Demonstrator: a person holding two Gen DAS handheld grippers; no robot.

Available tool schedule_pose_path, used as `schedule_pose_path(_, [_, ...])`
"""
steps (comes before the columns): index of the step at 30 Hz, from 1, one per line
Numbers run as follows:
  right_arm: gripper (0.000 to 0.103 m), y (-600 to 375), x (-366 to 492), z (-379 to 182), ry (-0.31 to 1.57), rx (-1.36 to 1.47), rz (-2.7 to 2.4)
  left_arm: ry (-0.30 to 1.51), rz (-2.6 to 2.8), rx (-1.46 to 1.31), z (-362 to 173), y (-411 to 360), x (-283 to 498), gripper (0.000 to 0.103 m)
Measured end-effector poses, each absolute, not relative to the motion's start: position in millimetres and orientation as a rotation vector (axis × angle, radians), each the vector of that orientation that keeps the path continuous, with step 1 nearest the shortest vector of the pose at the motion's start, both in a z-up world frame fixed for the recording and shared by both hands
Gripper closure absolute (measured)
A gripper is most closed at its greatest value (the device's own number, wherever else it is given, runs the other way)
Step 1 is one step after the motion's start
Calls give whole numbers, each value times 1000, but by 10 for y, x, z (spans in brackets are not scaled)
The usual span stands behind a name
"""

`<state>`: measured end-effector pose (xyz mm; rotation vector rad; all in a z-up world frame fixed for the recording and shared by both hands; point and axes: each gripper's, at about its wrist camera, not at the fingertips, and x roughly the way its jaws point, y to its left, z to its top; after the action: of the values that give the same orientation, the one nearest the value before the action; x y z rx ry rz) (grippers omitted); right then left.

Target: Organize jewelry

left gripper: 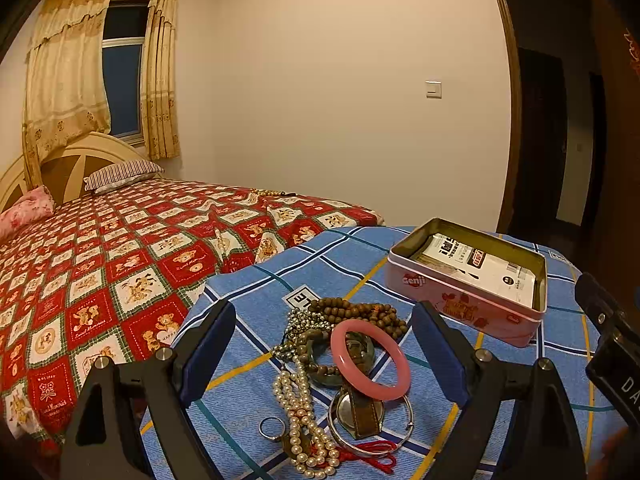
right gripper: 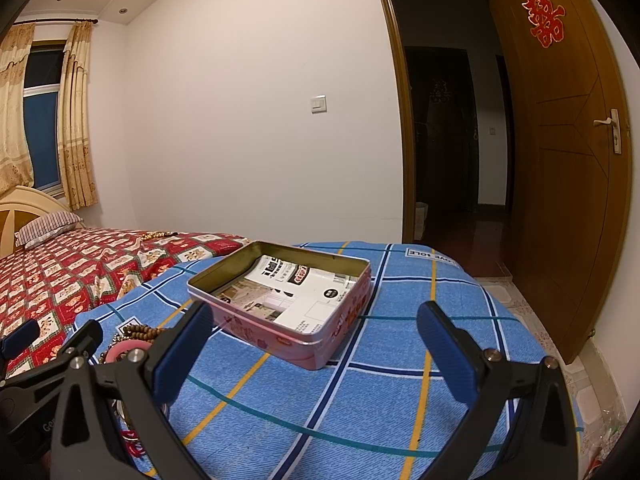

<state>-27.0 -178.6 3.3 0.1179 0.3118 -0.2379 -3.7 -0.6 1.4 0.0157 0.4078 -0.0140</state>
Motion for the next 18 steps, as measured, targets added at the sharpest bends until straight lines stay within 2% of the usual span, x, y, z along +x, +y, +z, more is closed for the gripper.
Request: schedule_pose_path(18, [0,-1788,-249,40,313,120,-238,409,-14,16,10,-8,-43,13])
